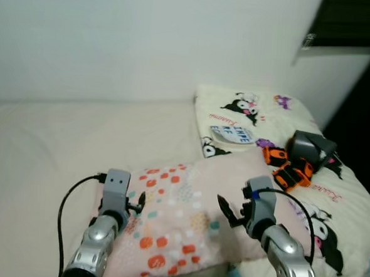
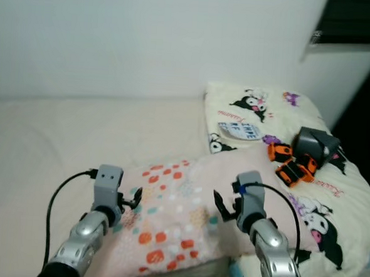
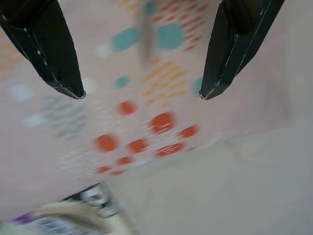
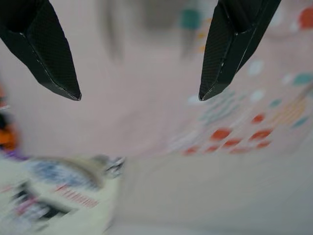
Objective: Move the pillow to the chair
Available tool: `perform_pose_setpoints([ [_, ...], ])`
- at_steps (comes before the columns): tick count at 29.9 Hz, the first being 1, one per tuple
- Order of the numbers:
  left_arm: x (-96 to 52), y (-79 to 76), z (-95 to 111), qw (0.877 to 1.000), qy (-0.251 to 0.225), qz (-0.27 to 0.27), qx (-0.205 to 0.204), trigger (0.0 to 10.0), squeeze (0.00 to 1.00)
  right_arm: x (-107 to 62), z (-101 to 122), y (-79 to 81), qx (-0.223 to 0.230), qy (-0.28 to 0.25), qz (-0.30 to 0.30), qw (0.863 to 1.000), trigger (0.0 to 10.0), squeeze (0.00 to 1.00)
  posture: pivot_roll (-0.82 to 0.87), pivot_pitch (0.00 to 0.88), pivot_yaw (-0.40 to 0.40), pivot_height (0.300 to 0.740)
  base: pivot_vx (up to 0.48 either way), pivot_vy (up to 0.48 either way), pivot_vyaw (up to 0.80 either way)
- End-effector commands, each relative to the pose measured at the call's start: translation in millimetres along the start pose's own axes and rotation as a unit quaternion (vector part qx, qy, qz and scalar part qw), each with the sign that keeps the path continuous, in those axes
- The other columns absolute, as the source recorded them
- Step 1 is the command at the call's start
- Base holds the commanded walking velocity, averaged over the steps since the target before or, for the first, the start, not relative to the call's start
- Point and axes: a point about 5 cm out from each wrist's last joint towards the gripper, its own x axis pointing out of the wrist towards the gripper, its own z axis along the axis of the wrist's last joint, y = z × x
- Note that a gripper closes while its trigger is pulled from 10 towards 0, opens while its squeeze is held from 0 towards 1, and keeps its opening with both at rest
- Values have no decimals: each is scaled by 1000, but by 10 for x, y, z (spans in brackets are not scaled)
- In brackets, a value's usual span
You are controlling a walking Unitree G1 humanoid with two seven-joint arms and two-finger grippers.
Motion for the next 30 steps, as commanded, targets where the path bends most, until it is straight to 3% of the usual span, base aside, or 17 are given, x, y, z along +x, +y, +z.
perform_pose_setpoints([
  [1,-35,40,-106,1000,23,6,-16,10000,0,28,81,10,0,-16,-4,1000,10000,0,-10,80,7,740,0,0,0],
  [7,-26,67,-96,999,23,10,-25,10000,0,48,141,12,10,-5,3,1000,10000,0,-11,81,8,740,0,0,0],
  [9,-16,116,-104,998,25,24,-52,10000,0,49,217,-8,8,-13,-8,1000,10000,0,-14,80,9,725,0,0,0],
  [14,-35,222,-175,997,35,42,-62,10000,0,62,300,-35,20,-27,-15,999,10000,0,-15,80,8,700,0,0,0],
  [23,-56,326,-209,996,42,55,-57,10000,0,75,406,-111,38,-42,-28,998,10000,0,-14,80,8,670,0,0,0],
  [28,-56,341,-211,996,39,55,-64,10000,0,71,444,-145,70,-51,-32,996,10000,0,-14,80,9,655,0,0,0],
  [29,-52,321,-195,996,29,42,-79,10000,1000,69,458,-149,80,-55,-32,995,10000,0,-14,81,10,650,0,0,0],
  [30,-44,293,-162,995,15,29,-93,10000,1000,67,473,-151,89,-59,-31,994,10000,0,-14,81,10,645,0,0,0],
])
